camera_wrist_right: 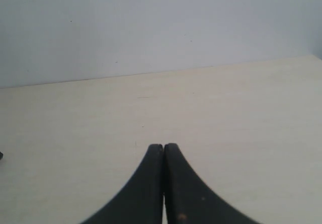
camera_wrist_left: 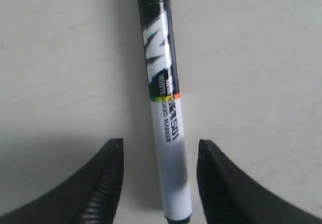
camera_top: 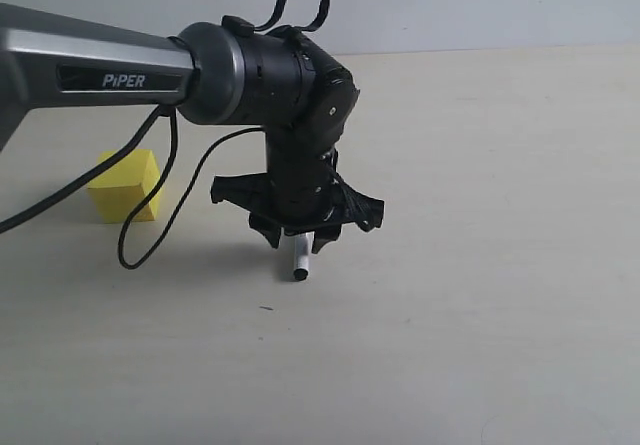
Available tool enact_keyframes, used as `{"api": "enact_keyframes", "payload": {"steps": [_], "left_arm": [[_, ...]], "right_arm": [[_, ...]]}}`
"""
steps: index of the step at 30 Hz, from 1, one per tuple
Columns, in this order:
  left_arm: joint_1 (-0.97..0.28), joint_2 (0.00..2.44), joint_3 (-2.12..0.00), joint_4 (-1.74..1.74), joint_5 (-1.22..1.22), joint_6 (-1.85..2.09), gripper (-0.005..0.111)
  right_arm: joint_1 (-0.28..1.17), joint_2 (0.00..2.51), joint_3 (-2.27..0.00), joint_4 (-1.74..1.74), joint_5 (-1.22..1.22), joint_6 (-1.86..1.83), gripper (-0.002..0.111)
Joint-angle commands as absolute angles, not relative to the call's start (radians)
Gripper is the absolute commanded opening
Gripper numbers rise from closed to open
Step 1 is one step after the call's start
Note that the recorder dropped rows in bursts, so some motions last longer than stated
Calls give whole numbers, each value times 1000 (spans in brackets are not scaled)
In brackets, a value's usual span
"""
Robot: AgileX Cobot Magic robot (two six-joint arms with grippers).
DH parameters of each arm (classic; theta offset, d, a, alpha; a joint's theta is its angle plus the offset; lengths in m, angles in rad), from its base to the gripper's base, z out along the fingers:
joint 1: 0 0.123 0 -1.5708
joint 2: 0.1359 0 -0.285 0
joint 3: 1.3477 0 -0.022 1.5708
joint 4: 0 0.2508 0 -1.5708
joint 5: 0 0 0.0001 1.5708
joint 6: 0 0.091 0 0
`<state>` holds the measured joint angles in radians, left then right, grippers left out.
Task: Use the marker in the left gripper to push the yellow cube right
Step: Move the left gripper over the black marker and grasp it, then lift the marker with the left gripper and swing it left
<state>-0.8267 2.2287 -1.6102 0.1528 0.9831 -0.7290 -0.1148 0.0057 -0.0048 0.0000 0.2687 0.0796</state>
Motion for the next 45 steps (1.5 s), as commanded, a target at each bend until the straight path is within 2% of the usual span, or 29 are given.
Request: {"api": "enact_keyframes", "payload": {"steps": [1,6,9,10,11,13,17,20,23,27,31,37,41,45], "left_arm": [[-825,2233,-1617,162,954,-729,47],[-825,2252,-1617,162,954,-715,47],[-825,2256,-1617,162,956,-713,40],[-825,2256,-1617,162,961,-711,28],[-825,2256,-1617,162,963,-711,23],[-825,2252,-1617,162,976,-692,0],[-825,2182,-1621,172,1071,-600,0],[-828,2010,-1621,201,1221,-457,0],[-861,1851,-1589,205,1221,-345,0],[-871,1585,-1441,274,1221,-240,0],[-760,1380,-1307,303,1221,-185,0],[-438,1163,-1158,305,1221,-127,0],[-210,1129,-1064,305,1221,-127,0],[-89,1155,-981,305,1124,-127,0]], "right_arm": [[-116,0,0,0,264,80,0],[-116,0,0,0,264,80,0],[-116,0,0,0,264,80,0],[-116,0,0,0,264,80,0],[-116,0,0,0,264,80,0],[-116,0,0,0,264,80,0],[-116,0,0,0,264,80,0],[-116,0,0,0,264,80,0],[-116,0,0,0,264,80,0],[-116,0,0,0,264,80,0],[-116,0,0,0,264,80,0],[-116,0,0,0,264,80,0],[-116,0,0,0,264,80,0],[-116,0,0,0,264,80,0]]}}
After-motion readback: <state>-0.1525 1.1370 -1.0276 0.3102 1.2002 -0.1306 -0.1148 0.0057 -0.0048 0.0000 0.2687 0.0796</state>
